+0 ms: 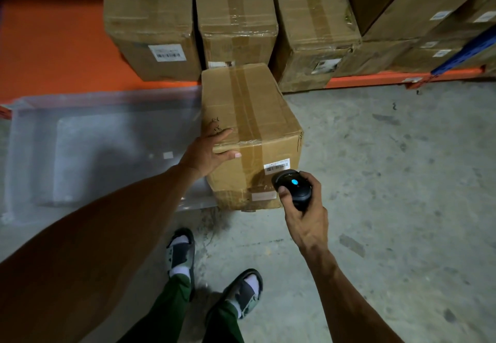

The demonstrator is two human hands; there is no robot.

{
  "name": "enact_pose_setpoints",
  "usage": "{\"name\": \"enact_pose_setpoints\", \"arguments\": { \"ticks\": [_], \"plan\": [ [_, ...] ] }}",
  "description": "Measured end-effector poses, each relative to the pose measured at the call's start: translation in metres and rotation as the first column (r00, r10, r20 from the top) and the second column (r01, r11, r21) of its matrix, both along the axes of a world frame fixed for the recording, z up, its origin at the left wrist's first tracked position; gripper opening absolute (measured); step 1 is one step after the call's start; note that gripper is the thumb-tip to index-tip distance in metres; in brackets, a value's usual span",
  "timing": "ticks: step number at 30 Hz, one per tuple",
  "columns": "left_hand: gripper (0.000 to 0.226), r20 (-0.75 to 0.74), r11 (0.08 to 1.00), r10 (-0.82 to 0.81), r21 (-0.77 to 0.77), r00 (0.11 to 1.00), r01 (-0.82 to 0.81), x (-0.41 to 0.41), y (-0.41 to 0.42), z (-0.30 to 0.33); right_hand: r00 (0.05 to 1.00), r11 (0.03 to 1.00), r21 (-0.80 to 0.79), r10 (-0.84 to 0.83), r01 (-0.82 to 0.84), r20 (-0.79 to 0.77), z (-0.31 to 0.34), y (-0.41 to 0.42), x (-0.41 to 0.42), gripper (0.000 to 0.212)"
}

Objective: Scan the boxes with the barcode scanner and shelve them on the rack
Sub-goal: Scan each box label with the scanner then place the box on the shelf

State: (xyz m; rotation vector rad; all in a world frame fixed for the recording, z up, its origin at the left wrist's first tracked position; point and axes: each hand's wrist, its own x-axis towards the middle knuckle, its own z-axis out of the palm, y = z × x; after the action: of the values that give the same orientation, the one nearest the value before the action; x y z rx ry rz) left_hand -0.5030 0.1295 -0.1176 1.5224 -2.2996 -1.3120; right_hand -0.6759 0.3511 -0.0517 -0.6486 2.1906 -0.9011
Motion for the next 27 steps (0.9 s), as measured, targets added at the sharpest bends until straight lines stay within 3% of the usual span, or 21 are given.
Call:
{"name": "enact_pose_setpoints", "arguments": {
  "ticks": [16, 22, 27],
  "plan": [
    [0.101, 0.061, 0.999, -0.028, -0.042, 0.998, 0.031, 0.004, -0.005, 0.001, 0.997, 0.995, -0.073, -0.06, 0.063, 0.052, 0.0, -0.001, 0.002, 0.069],
    [0.091, 0.065, 0.996, -0.061, -0.069, 0.996, 0.065, 0.013, -0.02, 0.001, 0.993, 0.993, -0.071, -0.092, 0.097, 0.07, -0.005, -0.006, 0.002, 0.064],
    [0.081, -0.129, 0.999, -0.036, 0.007, 0.991, 0.037, 0.073, -0.035, 0.002, 0.97, 0.967, -0.108, -0.222, 0.232, 0.098, -0.012, -0.009, 0.006, 0.067]
  ]
}}
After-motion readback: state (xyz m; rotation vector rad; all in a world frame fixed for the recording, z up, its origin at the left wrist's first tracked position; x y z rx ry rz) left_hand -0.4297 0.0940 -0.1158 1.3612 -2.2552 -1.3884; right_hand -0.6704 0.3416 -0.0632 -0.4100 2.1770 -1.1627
